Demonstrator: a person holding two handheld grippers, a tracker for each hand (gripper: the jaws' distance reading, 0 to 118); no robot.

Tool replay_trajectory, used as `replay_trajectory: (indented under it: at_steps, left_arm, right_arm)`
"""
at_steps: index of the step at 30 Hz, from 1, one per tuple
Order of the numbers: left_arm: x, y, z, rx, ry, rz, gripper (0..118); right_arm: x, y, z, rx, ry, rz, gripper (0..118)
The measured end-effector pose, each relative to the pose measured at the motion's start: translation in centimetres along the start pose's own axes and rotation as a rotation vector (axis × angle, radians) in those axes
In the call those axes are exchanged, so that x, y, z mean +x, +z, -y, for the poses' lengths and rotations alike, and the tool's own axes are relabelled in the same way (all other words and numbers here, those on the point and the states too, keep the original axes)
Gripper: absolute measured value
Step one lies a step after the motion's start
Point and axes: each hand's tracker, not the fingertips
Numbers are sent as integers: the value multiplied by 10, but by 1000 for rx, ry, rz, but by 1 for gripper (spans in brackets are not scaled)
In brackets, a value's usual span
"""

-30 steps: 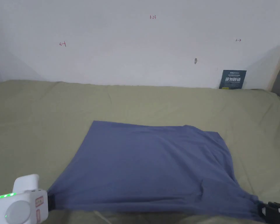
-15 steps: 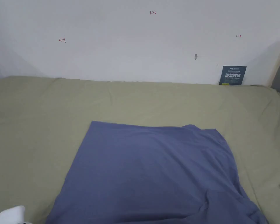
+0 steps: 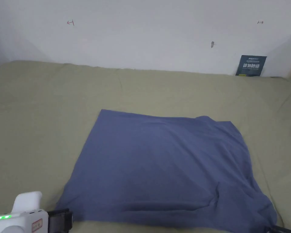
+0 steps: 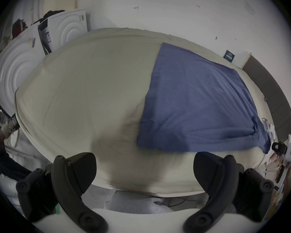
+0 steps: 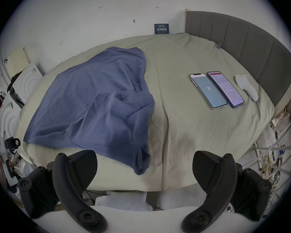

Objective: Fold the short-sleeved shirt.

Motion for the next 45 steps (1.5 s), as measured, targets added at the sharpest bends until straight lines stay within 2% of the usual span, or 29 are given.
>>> replay_trajectory:
  at_steps: [2,3,4,5,6,7,9,12,13,14,15,16,17,18,21,27,30,32,33,34,35,38,41,45]
  left_arm:
    - [-1,8,-3,11,24,5,116]
    - [3,20,-4,16,32,3,115]
    - [2,23,-4,22,46,12,107]
    - [1,24,-4,1,53,39,86]
    - [2,24,-4,-11,49,38,39]
    - [-16,17,-7,-31,70,69,1]
    - [-16,14,-3,-32,6,27,1]
    - [-28,-1,-4,-35,8,53,1]
    - [-30,-4,-6,-20,-4,70,8]
    - [-31,-6,-9,-8,-9,86,36]
    - [-16,-1,-6,16,-30,57,83]
    - [-14,-10,-11,-5,-40,51,118]
    - [-13,-17,-13,-40,-63,56,118]
    - [-11,-19,-18,25,-78,43,118]
    - [1,-30,-31,-34,-106,3,118]
    - [15,-78,-34,-96,-163,-53,116]
    - [18,-74,-27,-74,-163,-57,112]
    - [25,-50,-32,-75,-150,-38,90]
    - [29,-42,-32,-55,-172,-32,68]
    - [32,-37,-32,-53,-201,-20,26]
    - [27,-40,-37,-59,-182,45,5]
    - [32,-41,-36,-72,-169,6,5]
    - [24,-47,-39,-77,-108,21,5]
    - [21,-46,-39,-71,-97,21,5]
  right_arm:
    - [2,6,0,7,-17,18,114]
    - [1,9,2,19,-14,18,107]
    - [0,13,3,40,-4,32,82]
    - [6,0,5,44,21,32,54]
    - [7,-3,5,45,28,36,24]
    - [9,-4,6,50,32,41,7]
    - [3,9,5,63,53,34,6]
    - [5,7,9,48,12,24,4]
    - [9,13,11,58,-39,69,4]
    - [9,15,13,57,-40,74,4]
    - [9,16,15,54,-39,74,4]
    - [8,17,17,49,-36,72,4]
    - [11,8,9,27,-10,45,4]
    - [12,6,7,27,-12,49,4]
    - [15,6,6,23,-2,38,4]
    - [19,10,14,16,-40,43,4]
    - [27,7,16,18,-66,64,4]
    - [30,7,16,15,-71,52,4]
    - [24,3,11,12,-50,38,4]
    - [23,1,9,9,-45,38,4]
    - [22,0,9,10,-42,38,4]
    - [20,3,11,11,-58,43,4]
    - [22,2,8,13,-32,26,4]
    - [24,2,3,26,-14,12,4]
